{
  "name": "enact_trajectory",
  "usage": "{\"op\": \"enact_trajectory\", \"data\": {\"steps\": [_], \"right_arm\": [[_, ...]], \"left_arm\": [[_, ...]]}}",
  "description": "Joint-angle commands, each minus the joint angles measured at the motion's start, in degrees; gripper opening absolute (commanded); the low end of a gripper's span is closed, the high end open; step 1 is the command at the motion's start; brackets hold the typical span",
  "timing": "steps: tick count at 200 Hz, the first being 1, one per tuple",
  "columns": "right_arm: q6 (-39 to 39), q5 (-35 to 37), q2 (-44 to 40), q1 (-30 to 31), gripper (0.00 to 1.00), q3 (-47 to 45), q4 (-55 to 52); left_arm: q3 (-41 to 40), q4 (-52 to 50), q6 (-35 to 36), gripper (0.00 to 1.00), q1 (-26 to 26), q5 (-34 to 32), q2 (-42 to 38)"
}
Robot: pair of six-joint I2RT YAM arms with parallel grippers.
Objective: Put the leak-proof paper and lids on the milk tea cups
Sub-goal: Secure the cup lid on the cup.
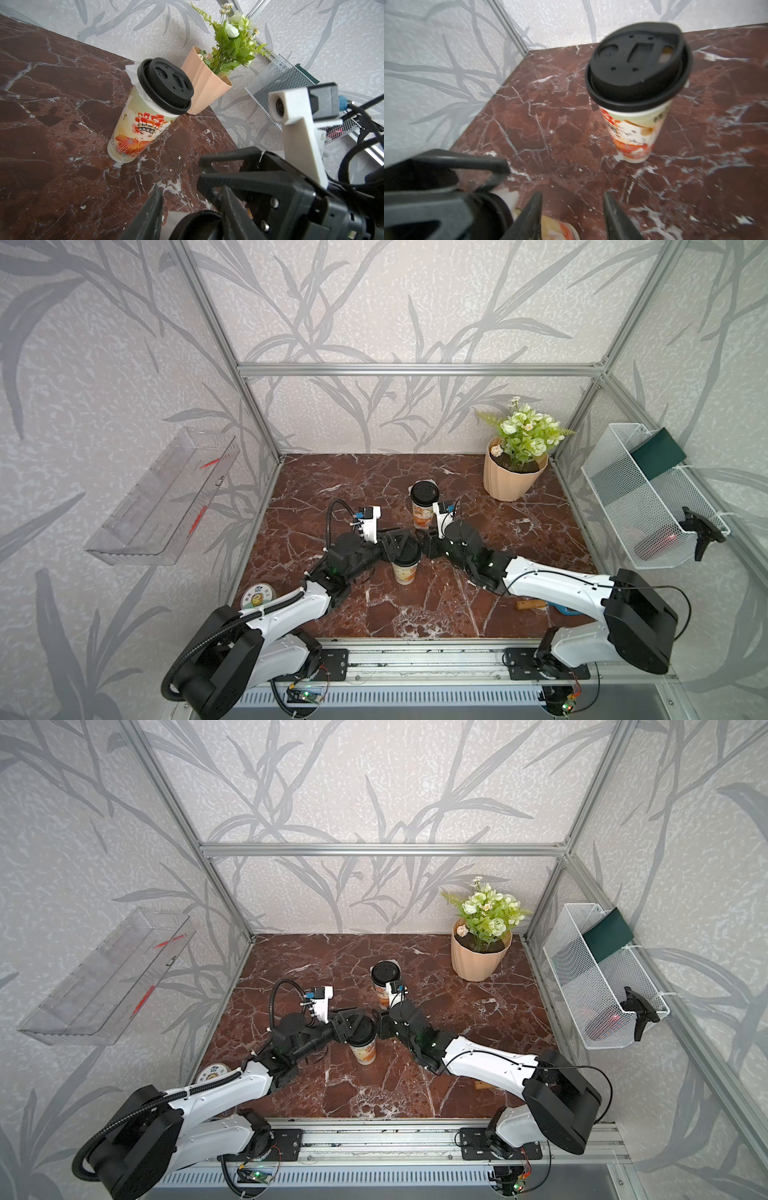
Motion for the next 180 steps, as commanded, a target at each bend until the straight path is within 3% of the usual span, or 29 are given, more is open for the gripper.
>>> {"op": "enact_trajectory", "data": {"steps": [1,53,93,140,180], "right_arm": [[-1.04,0.79,2.54,3.04,0.53,-3.48,-15.09],[-2.09,2.46,0.64,3.32,0.55,0.28,-18.29],[-3.75,3.29,-8.87,3.10,0.56,0.99,-20.19],[-4.78,-6.03,-21.24,3.06,0.57,-3.28,-13.95],[-4.89,-11.31,-15.66,3.03,0.58,0.39,-8.11]], "left_arm": [[-5.35,-27.75,6.29,0.46,-0.74,-2.70,4.54],[-3.72,-32.11,7.51,0.46,-1.44,-4.39,4.85],[-3.71,-32.37,7.73,0.45,-1.53,-4.17,4.39],[-3.61,-32.24,8.06,0.44,-1.54,-3.88,3.95],[-3.63,-32.06,8.43,0.44,-1.62,-3.66,4.38]]}}
